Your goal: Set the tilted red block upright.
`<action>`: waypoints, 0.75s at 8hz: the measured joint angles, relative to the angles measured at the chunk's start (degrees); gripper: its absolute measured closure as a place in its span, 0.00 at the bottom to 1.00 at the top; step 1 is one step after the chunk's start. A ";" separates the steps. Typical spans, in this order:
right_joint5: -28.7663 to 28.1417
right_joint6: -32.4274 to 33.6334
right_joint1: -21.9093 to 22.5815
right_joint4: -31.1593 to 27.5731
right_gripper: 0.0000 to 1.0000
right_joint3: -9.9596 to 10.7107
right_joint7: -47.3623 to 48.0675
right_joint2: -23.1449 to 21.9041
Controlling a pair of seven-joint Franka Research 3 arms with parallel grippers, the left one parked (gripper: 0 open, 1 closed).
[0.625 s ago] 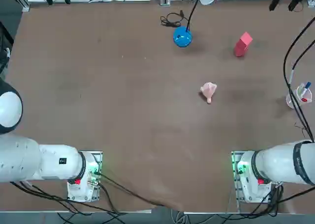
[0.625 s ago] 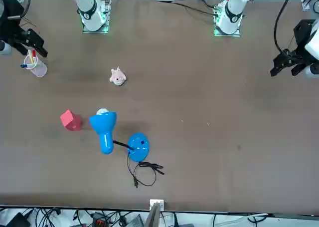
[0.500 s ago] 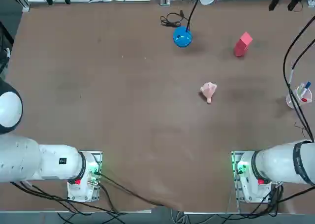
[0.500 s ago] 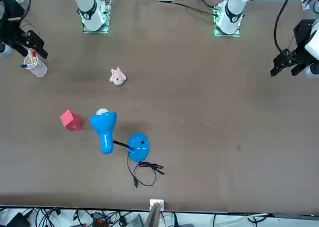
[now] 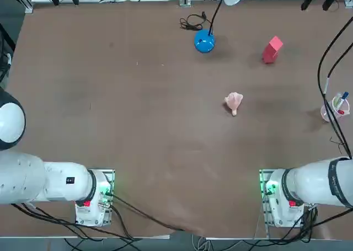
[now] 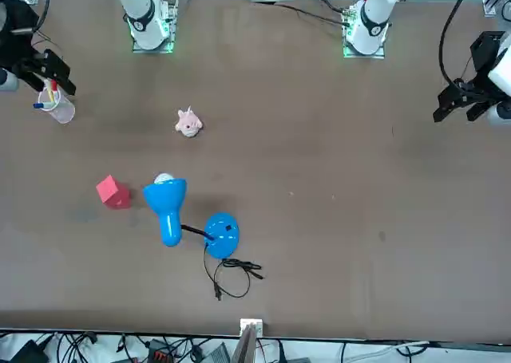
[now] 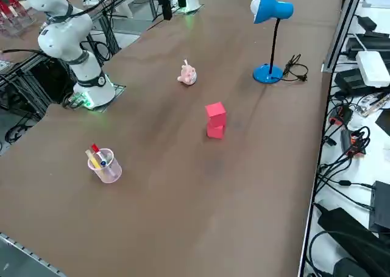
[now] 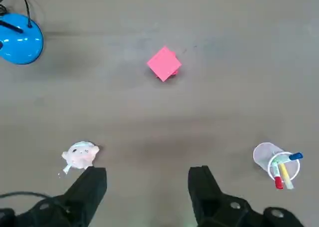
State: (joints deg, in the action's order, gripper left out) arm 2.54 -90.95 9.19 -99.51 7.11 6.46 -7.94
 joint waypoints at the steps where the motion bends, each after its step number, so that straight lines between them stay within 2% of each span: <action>1: 0.00 -0.64 0.01 -0.03 0.00 -0.05 -0.82 0.90; 3: 0.03 -4.99 -0.04 -0.14 0.00 -0.04 -5.39 4.92; 6: 0.05 -15.30 -2.15 -0.18 0.00 0.49 -13.76 15.06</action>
State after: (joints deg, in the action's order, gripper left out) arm 2.59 -106.25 7.04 -99.70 7.60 -7.30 7.12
